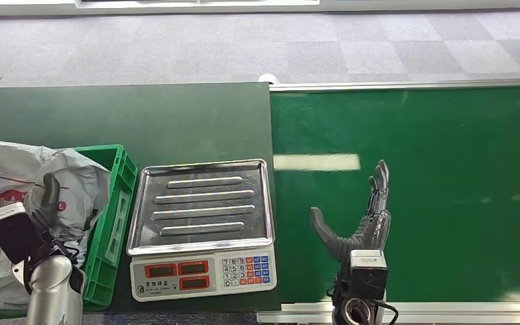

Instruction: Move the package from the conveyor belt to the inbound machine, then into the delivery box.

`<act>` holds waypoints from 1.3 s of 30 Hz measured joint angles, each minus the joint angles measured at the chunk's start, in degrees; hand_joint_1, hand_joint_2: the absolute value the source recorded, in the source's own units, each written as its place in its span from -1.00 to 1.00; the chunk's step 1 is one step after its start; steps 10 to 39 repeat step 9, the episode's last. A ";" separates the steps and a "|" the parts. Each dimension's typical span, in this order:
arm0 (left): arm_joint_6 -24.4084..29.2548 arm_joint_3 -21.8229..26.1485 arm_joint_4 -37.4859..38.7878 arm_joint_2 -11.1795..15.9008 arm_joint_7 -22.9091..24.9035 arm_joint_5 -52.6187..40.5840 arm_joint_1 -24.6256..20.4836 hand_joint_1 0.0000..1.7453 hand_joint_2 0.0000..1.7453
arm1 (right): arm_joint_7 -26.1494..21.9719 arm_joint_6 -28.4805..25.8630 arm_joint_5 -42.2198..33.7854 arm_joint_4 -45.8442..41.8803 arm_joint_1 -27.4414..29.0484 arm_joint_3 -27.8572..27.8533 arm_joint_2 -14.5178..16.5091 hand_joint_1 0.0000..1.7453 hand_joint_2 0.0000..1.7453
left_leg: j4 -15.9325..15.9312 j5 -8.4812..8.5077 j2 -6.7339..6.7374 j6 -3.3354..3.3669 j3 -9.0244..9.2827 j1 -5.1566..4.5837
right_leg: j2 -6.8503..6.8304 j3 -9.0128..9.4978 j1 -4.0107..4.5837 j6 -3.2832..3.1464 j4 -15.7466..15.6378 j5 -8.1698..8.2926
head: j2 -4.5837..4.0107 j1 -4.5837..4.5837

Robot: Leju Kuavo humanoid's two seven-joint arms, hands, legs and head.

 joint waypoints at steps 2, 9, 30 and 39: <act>0.26 -0.09 -0.49 -0.01 -1.31 0.86 0.14 -1.00 0.00 | 0.14 0.28 0.09 0.34 -0.03 -0.17 0.00 -1.00 1.00 | 0.00 0.00 0.00 0.00 0.00 0.00 | 0.00 0.00 0.00 0.00 0.00 0.00 | 0.00 -0.01; 1.01 -1.61 -3.56 -0.19 -5.58 2.49 1.59 -1.00 1.00 | 0.41 0.75 0.41 1.26 -0.04 -0.60 0.00 -1.00 1.00 | 0.00 0.00 0.00 0.00 0.00 0.00 | 0.00 0.00 0.00 0.00 0.00 0.00 | 0.00 -0.01; 1.01 -1.61 -3.56 -0.19 -5.58 2.49 1.59 -1.00 1.00 | 0.41 0.75 0.41 1.26 -0.04 -0.60 0.00 -1.00 1.00 | 0.00 0.00 0.00 0.00 0.00 0.00 | 0.00 0.00 0.00 0.00 0.00 0.00 | 0.00 -0.01; 1.01 -1.61 -3.56 -0.19 -5.58 2.49 1.59 -1.00 1.00 | 0.41 0.75 0.41 1.26 -0.04 -0.60 0.00 -1.00 1.00 | 0.00 0.00 0.00 0.00 0.00 0.00 | 0.00 0.00 0.00 0.00 0.00 0.00 | 0.00 -0.01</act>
